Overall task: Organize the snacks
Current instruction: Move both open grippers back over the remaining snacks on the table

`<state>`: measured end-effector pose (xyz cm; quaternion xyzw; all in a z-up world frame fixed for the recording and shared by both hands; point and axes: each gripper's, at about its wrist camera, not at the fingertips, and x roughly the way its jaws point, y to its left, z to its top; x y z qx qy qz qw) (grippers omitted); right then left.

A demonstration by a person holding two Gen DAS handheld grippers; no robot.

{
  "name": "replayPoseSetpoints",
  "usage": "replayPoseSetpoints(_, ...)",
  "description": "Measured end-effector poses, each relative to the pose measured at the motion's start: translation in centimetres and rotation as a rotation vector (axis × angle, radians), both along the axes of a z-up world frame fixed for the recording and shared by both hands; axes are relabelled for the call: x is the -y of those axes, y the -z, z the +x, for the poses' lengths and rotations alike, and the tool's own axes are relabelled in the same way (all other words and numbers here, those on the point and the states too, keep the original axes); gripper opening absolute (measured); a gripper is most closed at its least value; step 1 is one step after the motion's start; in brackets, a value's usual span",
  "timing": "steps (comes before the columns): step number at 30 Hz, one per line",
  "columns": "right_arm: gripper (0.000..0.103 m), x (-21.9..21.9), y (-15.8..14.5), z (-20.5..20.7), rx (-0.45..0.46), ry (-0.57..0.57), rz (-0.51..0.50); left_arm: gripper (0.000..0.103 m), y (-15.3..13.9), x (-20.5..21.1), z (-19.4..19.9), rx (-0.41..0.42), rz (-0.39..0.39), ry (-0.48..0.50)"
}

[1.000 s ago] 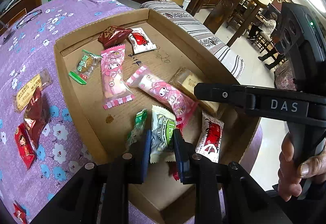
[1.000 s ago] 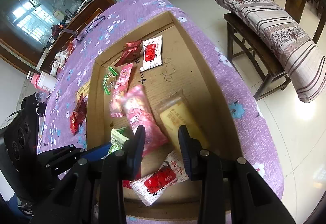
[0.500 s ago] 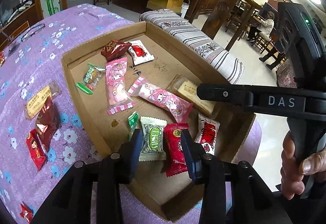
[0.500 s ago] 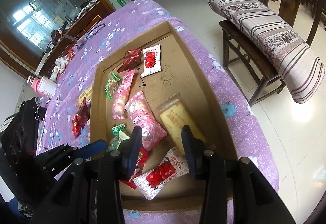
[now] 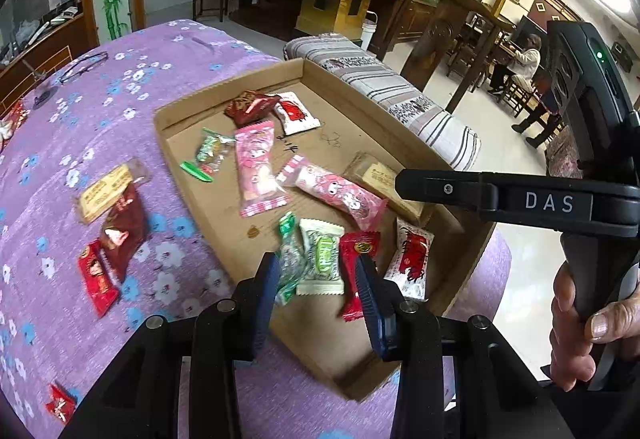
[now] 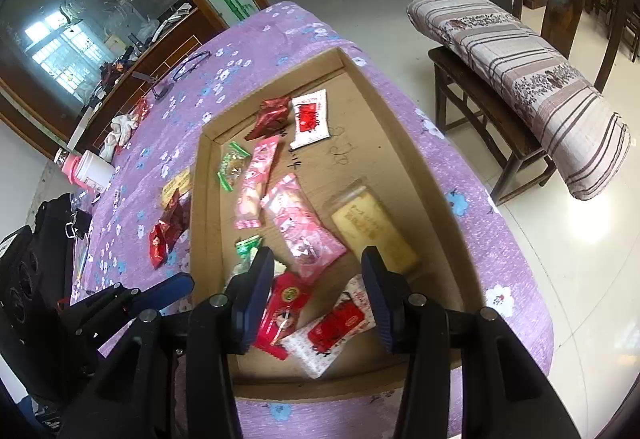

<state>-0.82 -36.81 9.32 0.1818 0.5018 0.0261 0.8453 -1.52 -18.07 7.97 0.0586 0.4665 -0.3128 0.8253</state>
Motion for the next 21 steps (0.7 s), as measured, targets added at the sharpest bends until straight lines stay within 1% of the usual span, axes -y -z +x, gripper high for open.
replayPoseSetpoints(2,0.051,-0.4,-0.2,-0.1,0.006,0.002,-0.005,0.041,-0.3,-0.7,-0.2,0.014,-0.004,-0.008)
replayPoseSetpoints(8,0.051,-2.5,-0.7,-0.2,0.019,-0.019,-0.016,0.041,-0.7,-3.1,-0.6,0.028,-0.018,-0.045)
replayPoseSetpoints(13,0.051,-5.3,-1.2,-0.3,0.040,-0.075,-0.028,0.041,-0.9,-5.6,-0.9,0.033,-0.031,-0.087)
replayPoseSetpoints(21,0.051,-9.9,-1.1,-0.4,0.035,-0.173,-0.035,0.041,-0.7,-11.1,-1.5,0.020,-0.049,-0.185)
